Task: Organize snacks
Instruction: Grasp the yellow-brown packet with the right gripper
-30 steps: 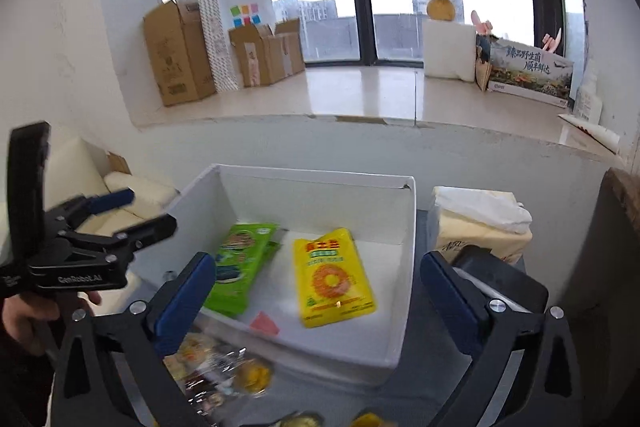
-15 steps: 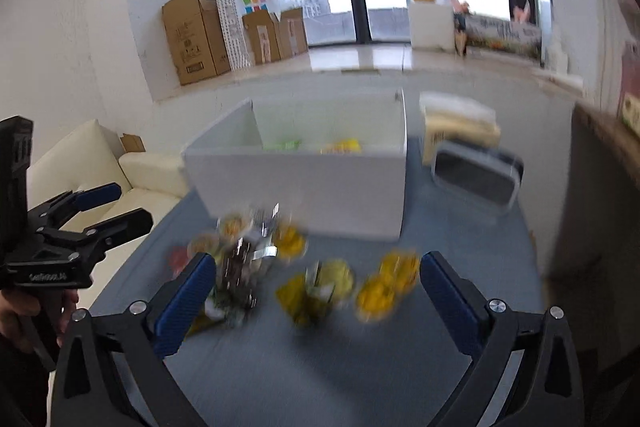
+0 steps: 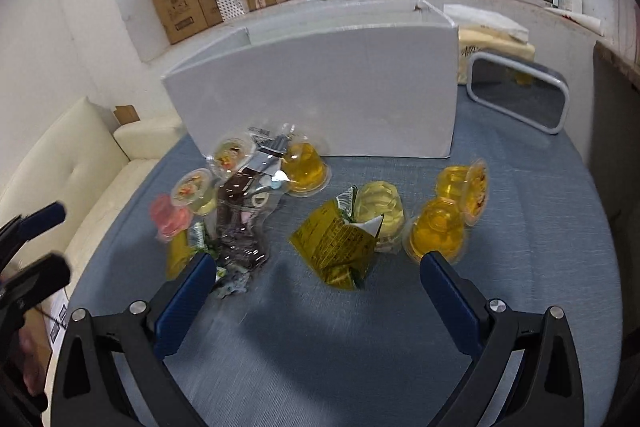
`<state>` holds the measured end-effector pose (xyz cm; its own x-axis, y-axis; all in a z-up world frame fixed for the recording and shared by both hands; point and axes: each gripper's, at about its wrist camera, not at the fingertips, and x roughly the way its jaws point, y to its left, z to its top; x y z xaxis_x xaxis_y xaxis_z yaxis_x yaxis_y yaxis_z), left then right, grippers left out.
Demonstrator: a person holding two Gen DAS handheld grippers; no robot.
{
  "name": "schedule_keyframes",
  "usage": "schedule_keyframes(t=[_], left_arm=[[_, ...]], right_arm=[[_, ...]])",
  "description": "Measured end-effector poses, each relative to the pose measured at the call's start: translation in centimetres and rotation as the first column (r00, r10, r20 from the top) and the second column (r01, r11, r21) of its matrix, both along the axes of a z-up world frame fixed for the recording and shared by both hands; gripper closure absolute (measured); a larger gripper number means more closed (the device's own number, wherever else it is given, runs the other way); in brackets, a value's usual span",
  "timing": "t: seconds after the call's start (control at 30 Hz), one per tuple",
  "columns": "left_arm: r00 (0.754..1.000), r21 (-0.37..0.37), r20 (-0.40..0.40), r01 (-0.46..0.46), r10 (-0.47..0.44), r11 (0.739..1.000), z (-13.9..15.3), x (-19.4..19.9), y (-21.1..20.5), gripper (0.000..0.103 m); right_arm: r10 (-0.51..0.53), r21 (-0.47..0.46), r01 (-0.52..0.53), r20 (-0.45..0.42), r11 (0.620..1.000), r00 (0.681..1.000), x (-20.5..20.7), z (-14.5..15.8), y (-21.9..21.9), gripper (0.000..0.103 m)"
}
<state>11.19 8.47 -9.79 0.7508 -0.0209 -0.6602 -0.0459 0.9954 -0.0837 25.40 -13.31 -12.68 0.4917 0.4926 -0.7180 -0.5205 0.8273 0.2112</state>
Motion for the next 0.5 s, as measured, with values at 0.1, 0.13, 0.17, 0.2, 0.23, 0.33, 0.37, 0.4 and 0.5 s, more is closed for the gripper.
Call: schedule_keyframes(t=[0.1,0.13,0.17,0.2,0.23,0.33,0.37,0.4,0.5], left_arm=[[1.0,0.001,-0.02,-0.001,0.001,1.0,-0.8,-0.1,0.2,0.0],[1.0,0.003,-0.025,-0.003,0.003,1.0,-1.0,0.0,0.3,0.0],[1.0,0.002,-0.03,-0.002,0.002,1.0,-1.2,0.0,0.4,0.0],[0.999,-0.001,-0.035,-0.001,0.001,1.0,-1.4,0.0,0.4,0.0],[0.999,-0.004,-0.037,-0.002,0.001,1.0,-1.5,0.1,0.4,0.0],[0.999,-0.017,-0.046,0.012,-0.013,1.0,-1.8,0.3,0.4,0.0],[0.999,-0.014,-0.046,0.017,-0.017,1.0,-1.9,0.4,0.3,0.0],[0.999,-0.012,-0.046,0.021,-0.022,1.0,-1.9,0.5,0.2,0.0],[0.997,-0.02,-0.05,0.053,-0.054,0.998,-2.2,0.9,-0.1,0.0]], right_arm=[[-0.018,-0.01,0.017,-0.029,1.0,0.999,1.2,-0.9,0.5,0.0],[-0.015,0.003,0.015,-0.046,1.0,0.999,1.6,-1.2,0.7,0.002],[-0.02,0.004,0.02,-0.059,1.0,0.998,1.9,-1.5,0.9,0.012],[-0.022,-0.006,0.022,-0.074,1.0,0.997,2.2,-1.9,1.0,0.023],[-0.026,-0.025,0.024,-0.08,0.999,0.996,2.4,-2.2,1.3,0.044],[-0.018,-0.055,0.015,-0.055,0.998,0.998,2.6,-2.2,1.7,0.06],[-0.02,-0.047,0.017,-0.062,0.999,0.998,2.6,-2.2,1.7,0.062],[-0.021,-0.047,0.018,-0.064,0.999,0.998,2.6,-2.1,1.6,0.062],[-0.021,-0.042,0.019,-0.063,0.999,0.998,2.3,-1.6,1.2,0.064]])
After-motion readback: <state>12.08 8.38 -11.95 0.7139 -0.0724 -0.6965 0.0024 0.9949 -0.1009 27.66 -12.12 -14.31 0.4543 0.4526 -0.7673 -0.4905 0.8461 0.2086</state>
